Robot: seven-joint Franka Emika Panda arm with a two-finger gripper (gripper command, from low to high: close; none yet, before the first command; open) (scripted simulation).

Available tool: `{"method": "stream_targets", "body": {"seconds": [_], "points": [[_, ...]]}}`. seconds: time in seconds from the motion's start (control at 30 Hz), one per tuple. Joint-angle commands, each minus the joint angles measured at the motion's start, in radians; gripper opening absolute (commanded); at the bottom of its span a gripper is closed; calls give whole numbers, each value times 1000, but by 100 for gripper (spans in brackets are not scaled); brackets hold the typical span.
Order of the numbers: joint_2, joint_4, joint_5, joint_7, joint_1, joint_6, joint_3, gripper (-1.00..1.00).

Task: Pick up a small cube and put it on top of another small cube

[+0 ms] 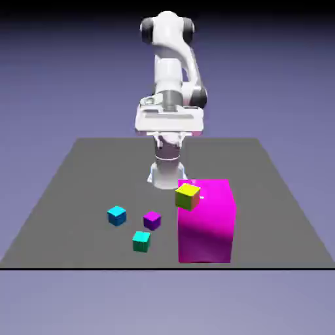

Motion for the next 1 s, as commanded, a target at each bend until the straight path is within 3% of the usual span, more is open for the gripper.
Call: {"method": "stream_targets", "body": {"seconds": [0.0,0.57,0.77,0.8,0.97], "points": [[36,9,10,16,-25,-33,11,0],[653,159,185,292,-456,-594,203,0],[844,141,185,289,-434,-384,198,0],[844,141,185,289,-434,-384,198,-100],[699,155,185,291,-451,-543,202,-100]]}}
